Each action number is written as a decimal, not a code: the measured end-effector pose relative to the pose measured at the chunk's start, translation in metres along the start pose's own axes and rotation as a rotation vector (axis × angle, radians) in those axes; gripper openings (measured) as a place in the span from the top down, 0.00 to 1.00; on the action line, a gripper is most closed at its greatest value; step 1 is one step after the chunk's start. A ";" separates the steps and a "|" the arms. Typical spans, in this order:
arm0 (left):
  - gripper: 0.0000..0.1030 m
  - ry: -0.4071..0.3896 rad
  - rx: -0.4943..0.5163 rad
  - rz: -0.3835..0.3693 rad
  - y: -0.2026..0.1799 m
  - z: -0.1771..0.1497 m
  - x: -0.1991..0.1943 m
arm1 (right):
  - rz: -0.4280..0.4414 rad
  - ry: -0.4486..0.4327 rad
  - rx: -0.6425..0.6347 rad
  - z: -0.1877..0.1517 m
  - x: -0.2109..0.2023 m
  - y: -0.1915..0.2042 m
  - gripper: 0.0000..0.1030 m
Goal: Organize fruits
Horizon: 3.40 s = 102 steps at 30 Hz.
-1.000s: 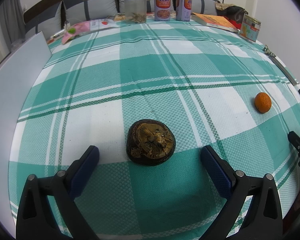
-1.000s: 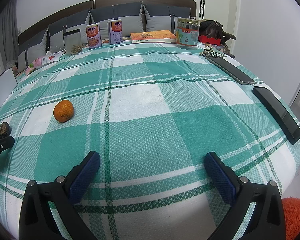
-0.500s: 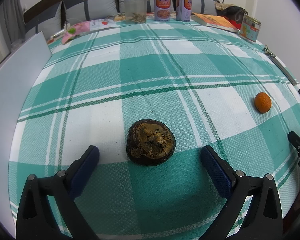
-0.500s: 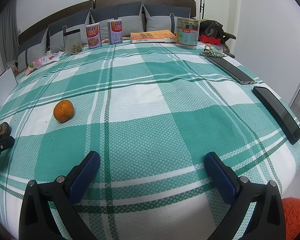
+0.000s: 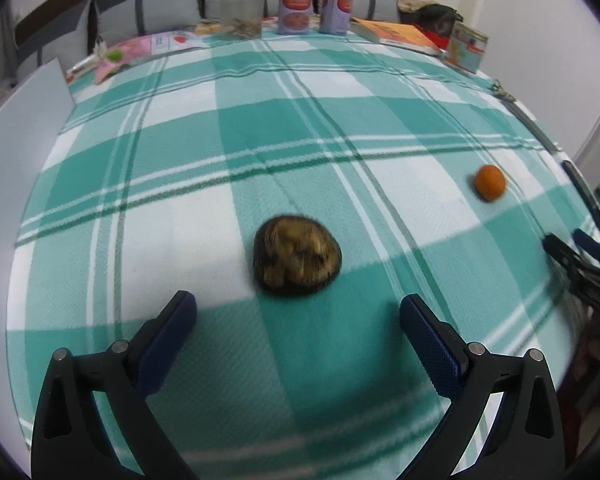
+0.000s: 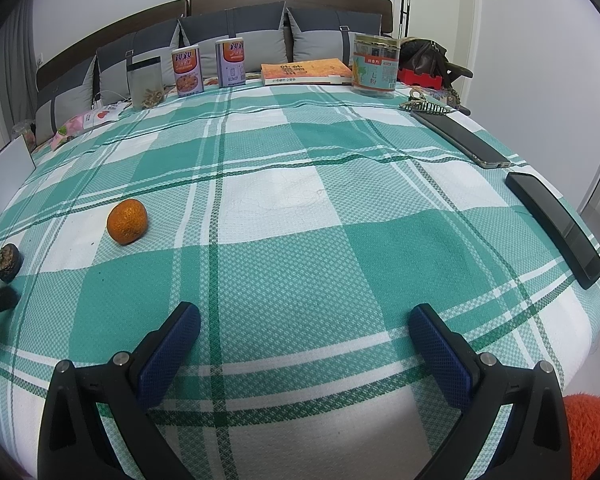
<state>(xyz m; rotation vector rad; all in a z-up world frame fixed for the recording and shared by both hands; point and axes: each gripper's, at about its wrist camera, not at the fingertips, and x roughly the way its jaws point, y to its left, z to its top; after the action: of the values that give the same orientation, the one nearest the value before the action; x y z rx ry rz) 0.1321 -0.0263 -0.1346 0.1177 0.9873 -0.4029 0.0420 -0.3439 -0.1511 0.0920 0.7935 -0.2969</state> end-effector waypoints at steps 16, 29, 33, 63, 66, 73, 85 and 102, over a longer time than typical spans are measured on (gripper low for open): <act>0.58 -0.007 -0.107 0.047 0.010 0.021 0.003 | 0.346 0.104 -0.088 0.047 -0.001 0.036 0.11; 0.58 -0.027 -0.286 -0.132 0.046 0.017 -0.074 | 0.362 0.250 -0.303 0.078 0.041 0.105 0.72; 0.58 -0.121 -0.320 -0.194 0.084 0.031 -0.147 | 0.513 0.255 -0.268 0.108 0.006 0.140 0.72; 0.17 -0.154 -0.565 0.459 0.334 -0.017 -0.230 | 0.825 0.241 -0.770 0.124 -0.139 0.527 0.09; 0.13 -0.213 -0.517 0.554 0.305 -0.010 -0.258 | 0.835 0.220 -0.739 0.139 -0.154 0.512 0.07; 0.09 -0.221 -0.639 0.597 0.275 -0.028 -0.287 | 0.827 0.183 -0.730 0.141 -0.180 0.480 0.06; 0.09 -0.078 -0.718 0.602 0.269 -0.058 -0.274 | 0.792 0.236 -0.783 0.118 -0.198 0.484 0.06; 0.09 -0.067 -0.756 0.650 0.277 -0.060 -0.299 | 0.704 0.258 -0.829 0.109 -0.204 0.511 0.03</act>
<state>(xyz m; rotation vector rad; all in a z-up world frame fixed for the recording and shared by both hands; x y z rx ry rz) 0.0463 0.3277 0.0569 -0.2565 0.9209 0.5646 0.1332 0.1692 0.0554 -0.3748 1.0323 0.7292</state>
